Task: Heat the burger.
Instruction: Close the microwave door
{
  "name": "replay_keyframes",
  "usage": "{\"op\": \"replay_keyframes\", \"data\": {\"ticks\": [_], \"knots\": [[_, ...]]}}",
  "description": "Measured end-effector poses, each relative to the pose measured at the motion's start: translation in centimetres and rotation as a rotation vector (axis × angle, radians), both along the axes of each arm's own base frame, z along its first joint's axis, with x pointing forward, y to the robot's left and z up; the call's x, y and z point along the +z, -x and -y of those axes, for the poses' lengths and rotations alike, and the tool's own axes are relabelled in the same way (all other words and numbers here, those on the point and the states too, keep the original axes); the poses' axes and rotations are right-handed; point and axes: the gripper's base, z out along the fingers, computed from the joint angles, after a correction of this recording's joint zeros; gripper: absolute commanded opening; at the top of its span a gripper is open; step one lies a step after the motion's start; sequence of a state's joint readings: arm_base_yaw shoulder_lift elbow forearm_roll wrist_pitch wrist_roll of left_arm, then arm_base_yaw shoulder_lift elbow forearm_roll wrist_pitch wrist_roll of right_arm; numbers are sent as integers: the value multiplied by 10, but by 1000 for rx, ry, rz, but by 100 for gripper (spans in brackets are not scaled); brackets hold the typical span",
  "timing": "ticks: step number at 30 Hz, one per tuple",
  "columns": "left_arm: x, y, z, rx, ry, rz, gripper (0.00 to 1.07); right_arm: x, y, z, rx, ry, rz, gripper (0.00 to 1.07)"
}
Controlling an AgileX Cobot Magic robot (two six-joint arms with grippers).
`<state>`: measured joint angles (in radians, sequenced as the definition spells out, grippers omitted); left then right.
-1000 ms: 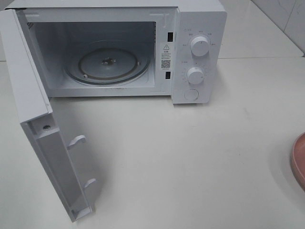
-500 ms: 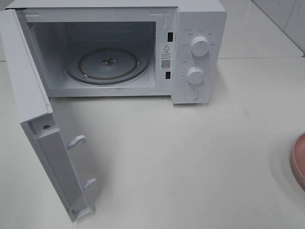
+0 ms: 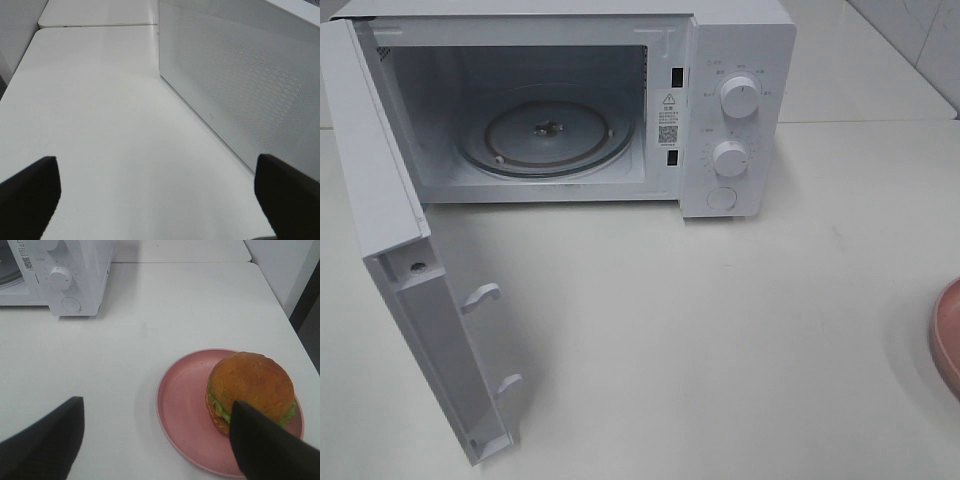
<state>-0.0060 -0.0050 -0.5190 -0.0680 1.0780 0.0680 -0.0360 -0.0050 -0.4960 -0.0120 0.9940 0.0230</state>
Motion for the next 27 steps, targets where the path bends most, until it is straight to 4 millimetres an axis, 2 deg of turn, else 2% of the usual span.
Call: {"op": "replay_keyframes", "data": {"ticks": [27], "knots": [[0, 0, 0, 0, 0, 0, 98, 0, -1, 0, -6, -10, 15, 76]]}}
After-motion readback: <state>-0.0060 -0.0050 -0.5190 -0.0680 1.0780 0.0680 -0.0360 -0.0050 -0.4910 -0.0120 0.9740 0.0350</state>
